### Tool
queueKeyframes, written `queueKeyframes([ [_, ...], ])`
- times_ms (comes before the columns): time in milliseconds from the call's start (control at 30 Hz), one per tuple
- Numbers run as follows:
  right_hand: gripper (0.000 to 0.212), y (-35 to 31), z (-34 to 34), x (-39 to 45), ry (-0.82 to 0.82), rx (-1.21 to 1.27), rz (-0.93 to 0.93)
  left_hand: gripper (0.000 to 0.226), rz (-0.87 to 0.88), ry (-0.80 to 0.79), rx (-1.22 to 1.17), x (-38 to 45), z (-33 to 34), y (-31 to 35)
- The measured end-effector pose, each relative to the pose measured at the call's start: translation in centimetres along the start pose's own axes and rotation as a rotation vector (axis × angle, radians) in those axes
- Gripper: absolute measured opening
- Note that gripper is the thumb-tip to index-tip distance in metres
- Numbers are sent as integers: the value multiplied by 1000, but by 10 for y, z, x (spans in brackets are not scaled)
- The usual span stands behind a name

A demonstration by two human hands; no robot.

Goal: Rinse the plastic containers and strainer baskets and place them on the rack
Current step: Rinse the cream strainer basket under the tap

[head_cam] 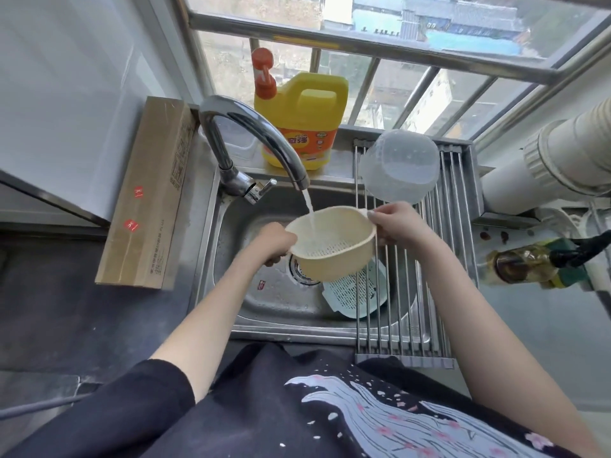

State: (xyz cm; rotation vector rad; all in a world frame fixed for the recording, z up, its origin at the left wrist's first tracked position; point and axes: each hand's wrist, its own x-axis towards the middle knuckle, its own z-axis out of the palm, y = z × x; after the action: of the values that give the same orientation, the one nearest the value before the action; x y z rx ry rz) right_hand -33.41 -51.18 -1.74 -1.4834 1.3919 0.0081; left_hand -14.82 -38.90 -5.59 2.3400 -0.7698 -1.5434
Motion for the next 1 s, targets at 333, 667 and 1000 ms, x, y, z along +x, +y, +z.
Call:
queueKeyframes([
  [333, 27, 25, 63, -3, -277, -41, 71, 18, 17, 272, 347, -23, -45, -10],
  [667, 14, 33, 77, -3, -44, 45, -119, 33, 161, 441, 273, -34, -50, -27],
  [1000, 18, 52, 67, -4, 106, -178, -360, 22, 204, 362, -379, -9, -19, -72],
])
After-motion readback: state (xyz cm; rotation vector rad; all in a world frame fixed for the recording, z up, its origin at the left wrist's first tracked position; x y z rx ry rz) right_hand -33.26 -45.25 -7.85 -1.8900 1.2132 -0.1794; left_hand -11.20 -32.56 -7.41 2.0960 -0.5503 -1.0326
